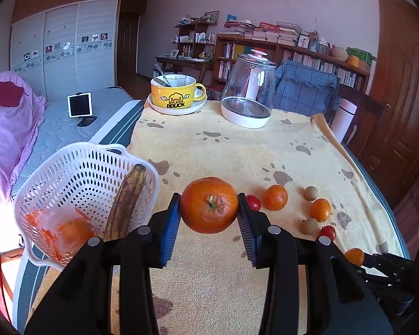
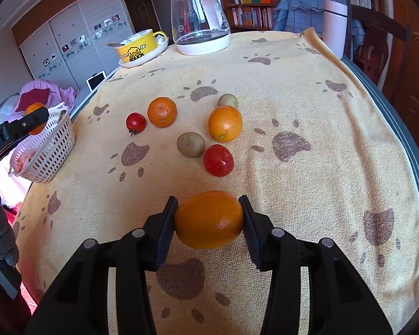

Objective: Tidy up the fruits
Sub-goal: 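Carry the tangerine with the left tool over the white basket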

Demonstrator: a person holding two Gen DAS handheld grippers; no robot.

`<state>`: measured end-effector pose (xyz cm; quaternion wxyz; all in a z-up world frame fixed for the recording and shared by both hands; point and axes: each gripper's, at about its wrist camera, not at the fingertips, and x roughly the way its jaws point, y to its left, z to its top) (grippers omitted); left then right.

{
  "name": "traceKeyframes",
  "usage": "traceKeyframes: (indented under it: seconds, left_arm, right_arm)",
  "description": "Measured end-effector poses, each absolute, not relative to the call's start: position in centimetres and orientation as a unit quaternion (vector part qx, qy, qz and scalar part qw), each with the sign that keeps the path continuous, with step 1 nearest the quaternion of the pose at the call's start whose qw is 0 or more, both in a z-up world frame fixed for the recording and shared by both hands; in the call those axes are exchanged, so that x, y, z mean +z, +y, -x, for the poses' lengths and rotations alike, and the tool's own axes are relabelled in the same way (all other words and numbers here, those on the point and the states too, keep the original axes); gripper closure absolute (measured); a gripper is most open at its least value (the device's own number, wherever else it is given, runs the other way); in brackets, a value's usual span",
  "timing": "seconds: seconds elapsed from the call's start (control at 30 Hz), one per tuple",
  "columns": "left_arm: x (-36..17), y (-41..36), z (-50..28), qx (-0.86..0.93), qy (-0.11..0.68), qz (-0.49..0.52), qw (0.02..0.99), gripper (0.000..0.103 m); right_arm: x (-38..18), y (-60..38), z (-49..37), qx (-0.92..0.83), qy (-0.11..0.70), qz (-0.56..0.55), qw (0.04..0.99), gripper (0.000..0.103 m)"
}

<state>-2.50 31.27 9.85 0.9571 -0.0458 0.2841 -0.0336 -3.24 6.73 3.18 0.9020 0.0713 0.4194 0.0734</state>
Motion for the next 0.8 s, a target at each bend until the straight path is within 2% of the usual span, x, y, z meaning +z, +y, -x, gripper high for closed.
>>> traceKeyframes:
  seconds: [0.8]
  left_arm:
    - [10.1,40.6,2.5,0.106,0.264,0.084,0.955,0.062]
  right_arm:
    - [3.9,9.2,3.4,0.089,0.42,-0.055,0.901,0.058]
